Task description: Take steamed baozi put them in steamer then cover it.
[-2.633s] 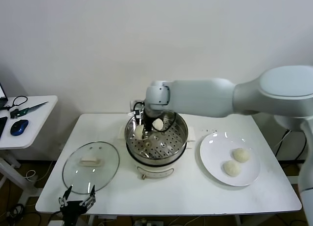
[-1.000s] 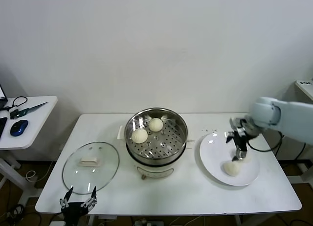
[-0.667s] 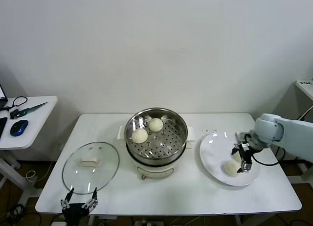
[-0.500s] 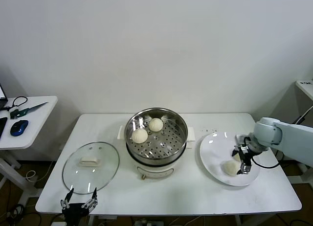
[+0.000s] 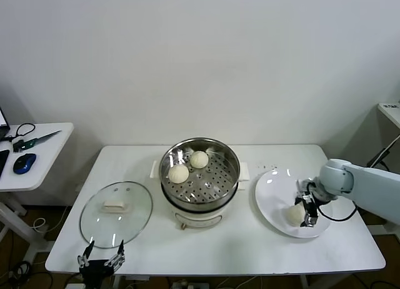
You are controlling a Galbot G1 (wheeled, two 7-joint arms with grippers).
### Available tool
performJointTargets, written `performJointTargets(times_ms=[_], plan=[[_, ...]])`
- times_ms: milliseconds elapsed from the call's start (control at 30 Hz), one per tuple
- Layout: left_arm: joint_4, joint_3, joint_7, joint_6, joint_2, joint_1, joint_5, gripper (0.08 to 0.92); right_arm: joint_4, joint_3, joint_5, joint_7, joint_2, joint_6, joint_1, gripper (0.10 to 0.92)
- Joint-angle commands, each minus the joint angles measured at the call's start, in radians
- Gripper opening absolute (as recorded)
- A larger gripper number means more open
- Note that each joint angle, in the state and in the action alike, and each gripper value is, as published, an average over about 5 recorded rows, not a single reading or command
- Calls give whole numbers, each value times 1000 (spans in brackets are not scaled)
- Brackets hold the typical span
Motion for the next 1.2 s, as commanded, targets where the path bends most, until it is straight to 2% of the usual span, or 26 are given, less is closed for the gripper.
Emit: performJointTargets(times_ms=[33,267,400,633,800,1000,1200], plan=[[0,1,0,1,1,1,1,823,-17,32,-20,11,5,-2,-35,732],[-3,2,0,0,-1,2,2,823,1,14,-12,-15,-2,17,15,673],[-3,1,-1,-2,-1,4,3,823,10,-72,-12,-65,11,92,200,642],[-11,5,0,-2,-2,7,11,823,17,-313,77,-175,177,409,689,636],[-14,6,0,-2,-3,9,16,823,75,-340,146,-190,349,611,881,636],[-16,6,0,-3,-5,10,20,823,171,-247,21,-158,509,794,867,636],[-26,2,1,-3,-6,12,19,823,197,-217,-155,-68,623,879,687,635]])
